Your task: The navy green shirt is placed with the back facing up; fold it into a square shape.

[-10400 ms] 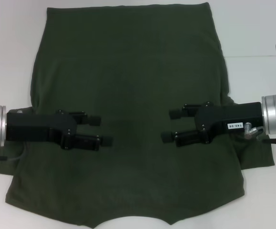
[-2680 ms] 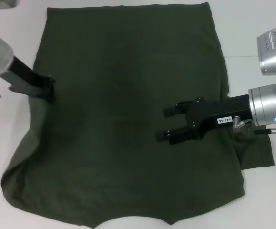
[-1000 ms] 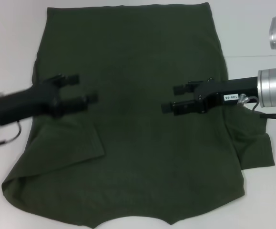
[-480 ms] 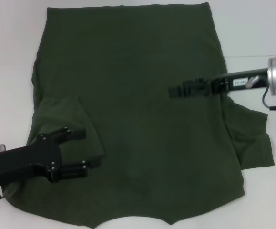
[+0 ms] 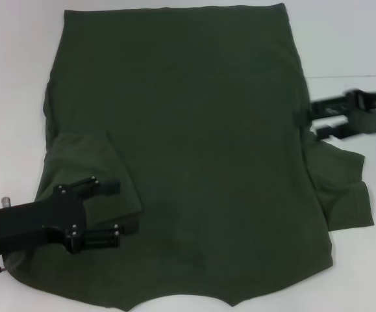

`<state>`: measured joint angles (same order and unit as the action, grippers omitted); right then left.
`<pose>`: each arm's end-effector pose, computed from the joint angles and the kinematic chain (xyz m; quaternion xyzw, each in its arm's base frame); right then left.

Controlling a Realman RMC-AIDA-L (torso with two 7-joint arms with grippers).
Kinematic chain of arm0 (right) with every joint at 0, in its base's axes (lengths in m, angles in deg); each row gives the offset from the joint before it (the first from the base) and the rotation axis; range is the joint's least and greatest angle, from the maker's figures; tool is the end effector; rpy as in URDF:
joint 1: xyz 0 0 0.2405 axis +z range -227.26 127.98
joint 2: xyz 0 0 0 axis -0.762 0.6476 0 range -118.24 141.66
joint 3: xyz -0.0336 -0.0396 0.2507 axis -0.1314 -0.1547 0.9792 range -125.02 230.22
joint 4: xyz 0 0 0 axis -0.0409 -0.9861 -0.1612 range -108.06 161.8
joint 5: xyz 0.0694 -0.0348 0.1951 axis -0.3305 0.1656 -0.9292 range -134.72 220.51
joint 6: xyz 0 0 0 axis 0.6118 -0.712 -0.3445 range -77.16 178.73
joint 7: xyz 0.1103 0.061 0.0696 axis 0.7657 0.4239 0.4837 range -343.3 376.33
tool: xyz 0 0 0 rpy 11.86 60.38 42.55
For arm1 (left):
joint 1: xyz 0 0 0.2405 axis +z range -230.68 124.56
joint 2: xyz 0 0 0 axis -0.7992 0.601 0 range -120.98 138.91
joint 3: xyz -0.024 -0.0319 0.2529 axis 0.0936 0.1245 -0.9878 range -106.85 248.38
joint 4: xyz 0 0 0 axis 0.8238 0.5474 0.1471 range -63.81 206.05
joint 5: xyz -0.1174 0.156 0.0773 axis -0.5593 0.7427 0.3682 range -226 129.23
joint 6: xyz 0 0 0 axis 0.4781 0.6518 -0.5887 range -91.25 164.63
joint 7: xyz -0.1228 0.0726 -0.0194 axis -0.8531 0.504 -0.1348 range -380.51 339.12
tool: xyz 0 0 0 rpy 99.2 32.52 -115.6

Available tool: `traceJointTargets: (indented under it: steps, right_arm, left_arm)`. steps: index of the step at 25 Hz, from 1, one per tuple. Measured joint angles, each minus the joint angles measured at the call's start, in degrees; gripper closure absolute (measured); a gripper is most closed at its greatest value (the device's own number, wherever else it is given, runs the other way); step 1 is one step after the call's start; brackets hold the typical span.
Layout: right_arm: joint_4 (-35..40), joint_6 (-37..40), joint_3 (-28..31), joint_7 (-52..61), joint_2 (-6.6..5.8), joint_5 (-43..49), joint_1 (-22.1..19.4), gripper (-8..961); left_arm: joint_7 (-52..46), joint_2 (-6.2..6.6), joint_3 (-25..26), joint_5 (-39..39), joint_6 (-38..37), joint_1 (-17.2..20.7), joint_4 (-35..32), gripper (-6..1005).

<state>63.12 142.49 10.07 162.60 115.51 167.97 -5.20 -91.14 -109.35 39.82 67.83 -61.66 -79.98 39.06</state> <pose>0.2330 0.4021 0.0902 -0.7808 0.6071 0.1331 0.0639 -0.2817 0.2931 0.0049 -0.9241 -0.2041 -0.3016 0.1154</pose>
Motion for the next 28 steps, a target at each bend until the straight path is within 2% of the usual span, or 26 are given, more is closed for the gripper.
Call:
traceJointTargets:
  steps: [4,9,21,28]
  right_arm:
    - [-0.1,1.3,4.5,1.8,-0.78,7.1,-1.4,54]
    - [0.0,-0.5,5.6,3.0,-1.6,11.6,-3.5,62]
    - [-5.9,-7.6,5.0,0.9,-2.0,15.7,-4.0,83]
    - [-8.1,-10.1,4.8,-0.8,-1.6,15.7,-3.7,95]
  left_arm:
    - [0.4,-0.05,0.0,0.7,0.6,-0.1,0.0,63]
    - [0.6,-0.04,0.1,0.7,0.6,-0.3,0.0,63]
    - [0.6,0.01,0.0,0.7,1.8,-0.8,0.0,62]
    - [0.8,-0.05,0.0,0.7,2.2,-0.8,0.1,62]
